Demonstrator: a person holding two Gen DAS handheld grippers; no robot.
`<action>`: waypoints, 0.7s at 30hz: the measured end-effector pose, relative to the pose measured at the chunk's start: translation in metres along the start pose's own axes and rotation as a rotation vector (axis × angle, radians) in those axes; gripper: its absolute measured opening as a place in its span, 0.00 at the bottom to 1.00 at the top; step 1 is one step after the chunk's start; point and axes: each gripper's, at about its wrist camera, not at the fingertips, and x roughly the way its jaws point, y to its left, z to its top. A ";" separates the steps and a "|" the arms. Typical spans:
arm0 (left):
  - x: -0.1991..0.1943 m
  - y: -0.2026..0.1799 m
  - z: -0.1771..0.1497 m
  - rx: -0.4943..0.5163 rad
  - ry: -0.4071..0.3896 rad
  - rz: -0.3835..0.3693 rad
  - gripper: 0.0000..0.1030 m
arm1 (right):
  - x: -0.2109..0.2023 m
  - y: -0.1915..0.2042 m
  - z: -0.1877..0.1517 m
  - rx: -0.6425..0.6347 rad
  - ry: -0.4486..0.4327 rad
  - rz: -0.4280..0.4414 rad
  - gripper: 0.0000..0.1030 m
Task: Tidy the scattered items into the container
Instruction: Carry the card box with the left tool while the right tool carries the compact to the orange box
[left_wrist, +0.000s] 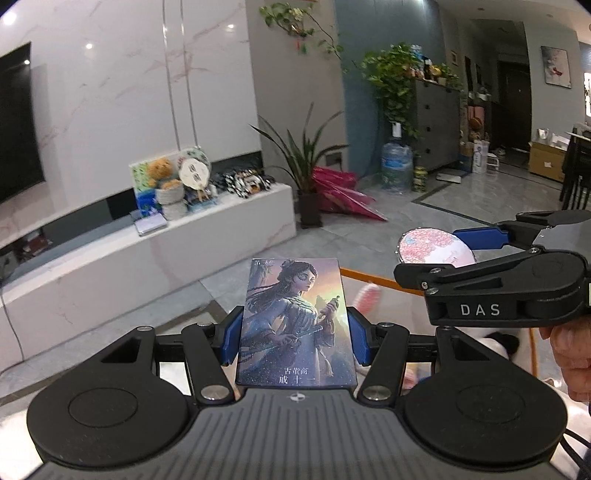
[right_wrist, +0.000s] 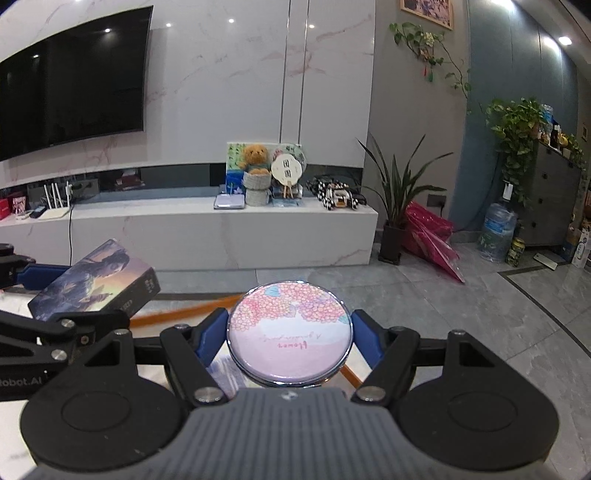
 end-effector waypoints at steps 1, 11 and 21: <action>0.003 -0.002 -0.001 -0.001 0.007 -0.006 0.64 | 0.001 -0.003 -0.003 -0.001 0.006 0.002 0.72; 0.038 -0.029 -0.021 0.002 0.093 -0.043 0.64 | 0.012 -0.029 -0.036 -0.018 0.081 0.036 0.72; 0.061 -0.044 -0.039 0.020 0.160 -0.067 0.64 | 0.030 -0.051 -0.064 -0.001 0.176 0.067 0.72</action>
